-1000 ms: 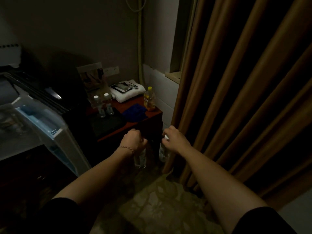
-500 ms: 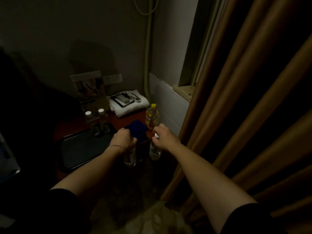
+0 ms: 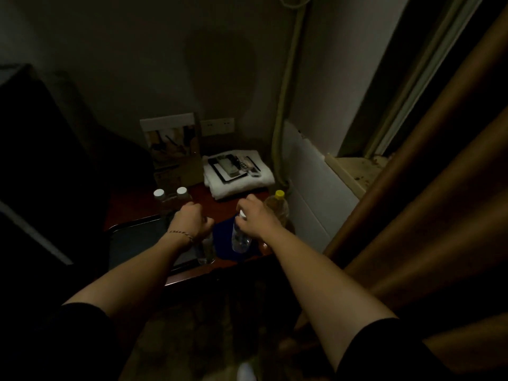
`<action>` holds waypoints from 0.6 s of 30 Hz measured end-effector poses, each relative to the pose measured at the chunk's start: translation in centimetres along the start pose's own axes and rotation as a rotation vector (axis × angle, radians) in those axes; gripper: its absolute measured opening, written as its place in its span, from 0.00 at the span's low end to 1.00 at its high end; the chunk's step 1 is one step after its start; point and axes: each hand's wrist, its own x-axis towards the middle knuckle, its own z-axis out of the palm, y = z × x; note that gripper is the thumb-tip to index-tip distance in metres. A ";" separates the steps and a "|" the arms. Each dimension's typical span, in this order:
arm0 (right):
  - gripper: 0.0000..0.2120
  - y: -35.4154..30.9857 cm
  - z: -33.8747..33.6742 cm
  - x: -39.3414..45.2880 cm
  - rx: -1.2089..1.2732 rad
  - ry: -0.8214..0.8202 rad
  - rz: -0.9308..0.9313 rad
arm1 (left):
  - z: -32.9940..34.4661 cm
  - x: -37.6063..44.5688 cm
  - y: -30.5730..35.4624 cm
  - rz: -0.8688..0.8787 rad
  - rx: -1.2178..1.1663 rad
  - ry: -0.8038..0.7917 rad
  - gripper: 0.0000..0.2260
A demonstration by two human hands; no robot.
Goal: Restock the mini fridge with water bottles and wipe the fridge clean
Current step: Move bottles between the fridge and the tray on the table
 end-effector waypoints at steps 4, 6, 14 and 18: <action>0.12 -0.8 0.5 4.8 -0.022 -0.058 -0.092 | -1.0 1.7 -1.4 -0.068 -0.019 0.065 0.07; 0.11 -1.5 0.9 6.5 -0.013 -0.070 -0.131 | -1.4 2.6 -2.5 -0.097 -0.048 0.103 0.05; 0.09 -3.8 3.4 11.3 0.019 -0.140 -0.222 | -0.8 5.6 -7.3 -0.188 -0.012 0.185 0.05; 0.09 -4.3 4.9 13.1 0.013 -0.164 -0.202 | -0.6 6.9 -9.2 -0.204 -0.039 0.143 0.05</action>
